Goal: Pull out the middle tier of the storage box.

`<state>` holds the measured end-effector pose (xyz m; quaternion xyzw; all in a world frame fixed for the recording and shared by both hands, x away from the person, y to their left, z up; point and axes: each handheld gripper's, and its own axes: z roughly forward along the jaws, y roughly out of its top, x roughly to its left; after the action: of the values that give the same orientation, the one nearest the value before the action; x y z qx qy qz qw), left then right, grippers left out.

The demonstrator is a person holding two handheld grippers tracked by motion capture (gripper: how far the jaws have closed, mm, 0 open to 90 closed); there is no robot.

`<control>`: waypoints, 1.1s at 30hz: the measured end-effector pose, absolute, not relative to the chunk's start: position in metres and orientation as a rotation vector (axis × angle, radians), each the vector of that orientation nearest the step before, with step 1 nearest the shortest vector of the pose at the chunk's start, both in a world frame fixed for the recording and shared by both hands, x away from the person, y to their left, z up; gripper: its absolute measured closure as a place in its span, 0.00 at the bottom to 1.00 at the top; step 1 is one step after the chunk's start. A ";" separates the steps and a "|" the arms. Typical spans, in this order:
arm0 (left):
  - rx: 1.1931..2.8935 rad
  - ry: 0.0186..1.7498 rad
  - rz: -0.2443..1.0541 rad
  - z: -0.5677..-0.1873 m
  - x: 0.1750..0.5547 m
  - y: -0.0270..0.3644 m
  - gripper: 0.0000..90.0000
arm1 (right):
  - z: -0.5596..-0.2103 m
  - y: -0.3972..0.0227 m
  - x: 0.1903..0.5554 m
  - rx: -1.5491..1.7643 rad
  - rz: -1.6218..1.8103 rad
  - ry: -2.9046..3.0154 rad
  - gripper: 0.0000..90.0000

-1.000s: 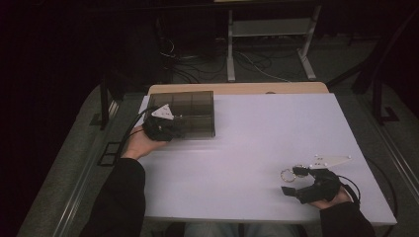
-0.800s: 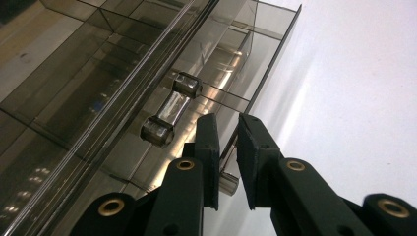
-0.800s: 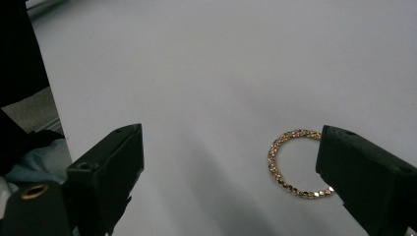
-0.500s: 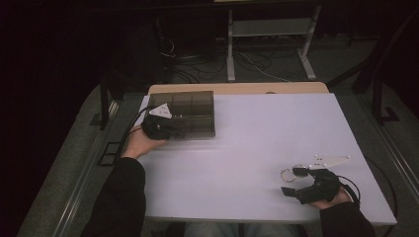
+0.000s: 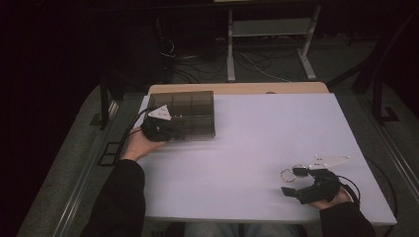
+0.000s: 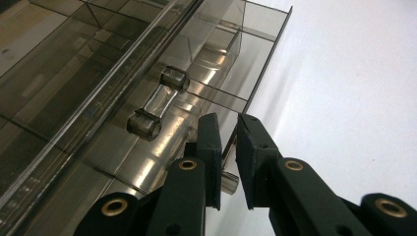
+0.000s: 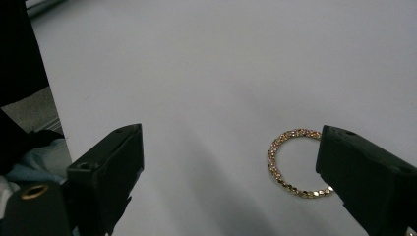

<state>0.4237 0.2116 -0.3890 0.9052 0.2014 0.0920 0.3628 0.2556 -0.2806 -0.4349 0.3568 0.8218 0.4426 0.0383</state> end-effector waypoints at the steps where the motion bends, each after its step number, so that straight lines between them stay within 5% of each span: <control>1: 2.328 0.521 0.233 -0.389 0.423 0.212 0.88 | -0.435 -0.281 0.256 1.096 1.357 2.521 0.11; 33: 2.241 0.534 0.220 -0.398 0.405 0.221 0.89 | -0.435 -0.279 0.256 1.097 1.343 2.530 0.11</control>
<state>0.4049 0.2207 -0.3983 0.8866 0.2114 0.0870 0.4021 0.2558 -0.2791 -0.4355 0.3573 0.8243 0.4376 0.0373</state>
